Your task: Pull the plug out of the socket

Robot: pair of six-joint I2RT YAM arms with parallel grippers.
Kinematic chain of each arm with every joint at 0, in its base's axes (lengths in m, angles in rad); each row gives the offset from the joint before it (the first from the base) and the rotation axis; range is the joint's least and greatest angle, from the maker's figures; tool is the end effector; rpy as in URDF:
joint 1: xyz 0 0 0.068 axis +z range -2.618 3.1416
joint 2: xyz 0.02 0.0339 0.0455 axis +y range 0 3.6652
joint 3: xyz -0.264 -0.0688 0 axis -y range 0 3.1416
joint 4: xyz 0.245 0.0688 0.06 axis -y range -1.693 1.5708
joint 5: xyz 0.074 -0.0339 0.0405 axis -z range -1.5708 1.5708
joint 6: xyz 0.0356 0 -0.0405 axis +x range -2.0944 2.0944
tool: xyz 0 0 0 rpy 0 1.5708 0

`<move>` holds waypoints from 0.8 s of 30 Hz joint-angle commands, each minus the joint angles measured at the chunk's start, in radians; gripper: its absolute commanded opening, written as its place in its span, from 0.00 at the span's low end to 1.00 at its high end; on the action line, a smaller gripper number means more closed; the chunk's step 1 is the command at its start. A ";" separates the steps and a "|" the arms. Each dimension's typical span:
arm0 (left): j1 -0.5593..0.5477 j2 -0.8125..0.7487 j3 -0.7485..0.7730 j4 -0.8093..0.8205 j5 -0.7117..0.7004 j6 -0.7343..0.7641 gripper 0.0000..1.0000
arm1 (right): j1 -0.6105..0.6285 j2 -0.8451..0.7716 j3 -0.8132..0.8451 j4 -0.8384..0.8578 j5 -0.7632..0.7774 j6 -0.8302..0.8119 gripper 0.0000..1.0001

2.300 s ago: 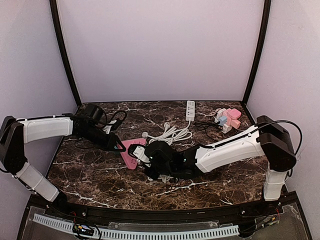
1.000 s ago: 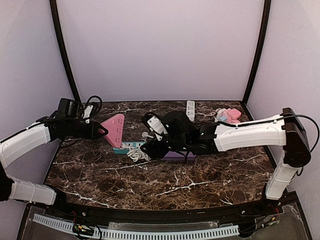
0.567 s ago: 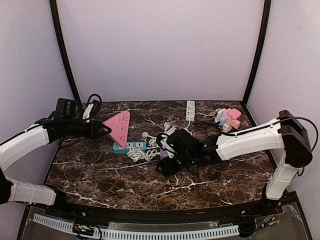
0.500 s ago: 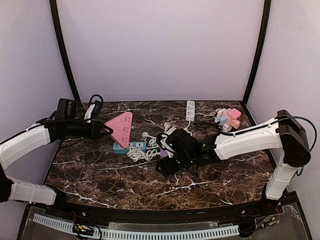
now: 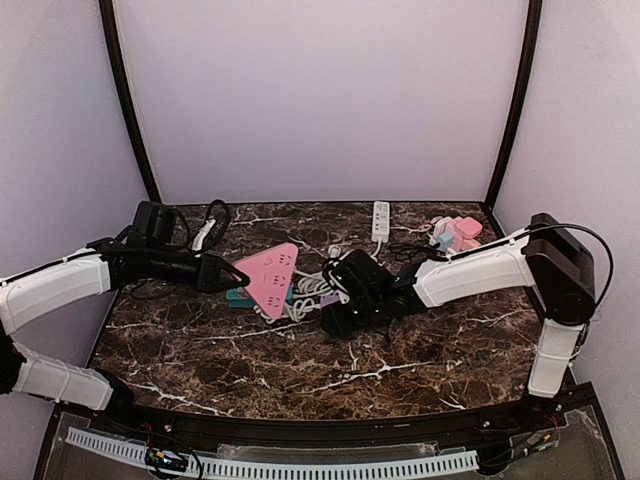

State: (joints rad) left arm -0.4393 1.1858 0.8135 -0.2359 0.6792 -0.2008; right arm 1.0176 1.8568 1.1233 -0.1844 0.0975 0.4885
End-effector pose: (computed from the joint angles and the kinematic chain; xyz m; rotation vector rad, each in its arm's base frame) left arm 0.2207 -0.1284 0.2668 0.6633 2.1314 -1.0968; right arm 0.2042 0.3242 0.1604 -0.6275 2.4778 0.5008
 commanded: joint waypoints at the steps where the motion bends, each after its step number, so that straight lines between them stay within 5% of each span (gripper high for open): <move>1: -0.060 -0.005 -0.049 0.063 0.005 -0.084 0.12 | -0.043 0.043 0.051 0.015 0.034 -0.035 0.65; 13: -0.230 -0.041 -0.245 0.266 -0.091 -0.400 0.12 | -0.125 0.180 0.195 0.067 0.023 -0.121 0.64; 24: -0.271 0.091 -0.221 0.327 -0.067 -0.449 0.12 | -0.179 0.330 0.401 0.102 -0.002 -0.178 0.65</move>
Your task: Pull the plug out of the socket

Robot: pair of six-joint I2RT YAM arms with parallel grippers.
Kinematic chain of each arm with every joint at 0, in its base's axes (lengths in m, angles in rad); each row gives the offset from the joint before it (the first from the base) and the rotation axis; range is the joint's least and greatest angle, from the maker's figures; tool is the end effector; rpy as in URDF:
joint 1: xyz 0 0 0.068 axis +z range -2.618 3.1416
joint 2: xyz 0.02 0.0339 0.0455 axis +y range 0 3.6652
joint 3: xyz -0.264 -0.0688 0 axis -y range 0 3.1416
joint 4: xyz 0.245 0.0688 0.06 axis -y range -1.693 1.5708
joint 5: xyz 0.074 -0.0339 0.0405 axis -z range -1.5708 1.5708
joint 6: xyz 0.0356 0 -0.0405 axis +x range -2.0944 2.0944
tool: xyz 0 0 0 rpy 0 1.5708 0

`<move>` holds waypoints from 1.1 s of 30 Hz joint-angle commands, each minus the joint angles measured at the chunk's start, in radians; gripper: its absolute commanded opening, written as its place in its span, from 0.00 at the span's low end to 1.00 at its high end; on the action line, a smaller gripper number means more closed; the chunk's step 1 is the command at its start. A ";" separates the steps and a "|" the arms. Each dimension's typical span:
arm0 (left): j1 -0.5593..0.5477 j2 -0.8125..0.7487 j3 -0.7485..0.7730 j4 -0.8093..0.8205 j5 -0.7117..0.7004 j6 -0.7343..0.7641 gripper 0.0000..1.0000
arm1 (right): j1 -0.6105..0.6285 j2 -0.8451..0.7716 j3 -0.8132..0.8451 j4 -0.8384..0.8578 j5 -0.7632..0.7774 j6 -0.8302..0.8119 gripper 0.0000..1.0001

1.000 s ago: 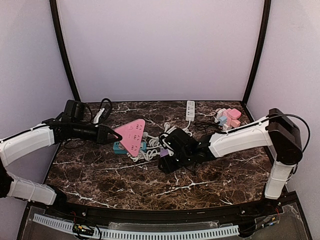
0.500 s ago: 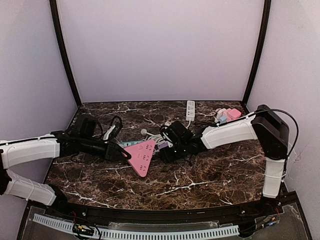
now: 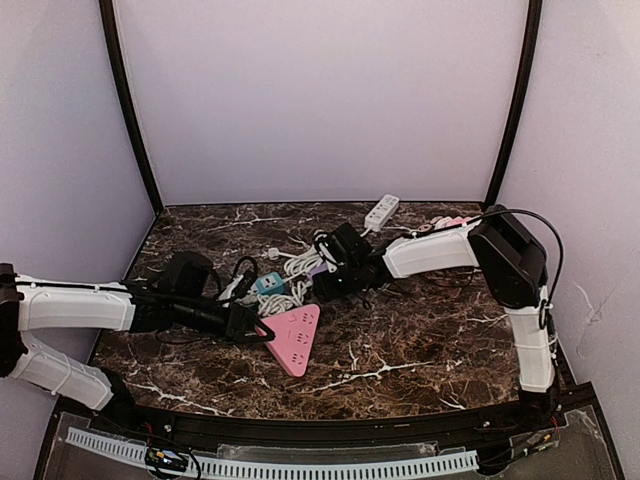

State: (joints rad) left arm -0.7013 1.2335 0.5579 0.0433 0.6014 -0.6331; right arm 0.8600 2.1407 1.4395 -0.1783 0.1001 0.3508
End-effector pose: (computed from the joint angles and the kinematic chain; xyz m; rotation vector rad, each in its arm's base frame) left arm 0.1740 -0.1733 0.1951 0.4614 2.3984 -1.3447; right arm 0.3016 0.3449 0.1393 -0.5832 2.4192 0.4074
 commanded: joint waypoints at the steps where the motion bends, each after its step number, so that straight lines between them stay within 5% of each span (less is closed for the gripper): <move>1: -0.009 0.051 0.038 0.047 0.008 -0.014 0.12 | -0.024 0.057 0.101 0.099 -0.006 -0.043 0.65; 12: -0.009 0.195 0.101 0.056 -0.004 -0.006 0.14 | -0.036 -0.024 0.114 0.105 -0.003 -0.084 0.77; 25: -0.009 0.442 0.275 0.130 -0.007 0.012 0.21 | -0.036 -0.466 -0.213 0.113 0.108 -0.072 0.90; 33: -0.009 0.540 0.368 0.054 -0.070 0.065 0.38 | -0.037 -0.685 -0.409 0.078 0.181 -0.052 0.97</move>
State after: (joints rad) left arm -0.7052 1.7271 0.8936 0.1726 0.6022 -0.6228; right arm 0.8303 1.5288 1.1011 -0.0715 0.2211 0.2829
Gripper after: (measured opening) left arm 0.351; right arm 0.968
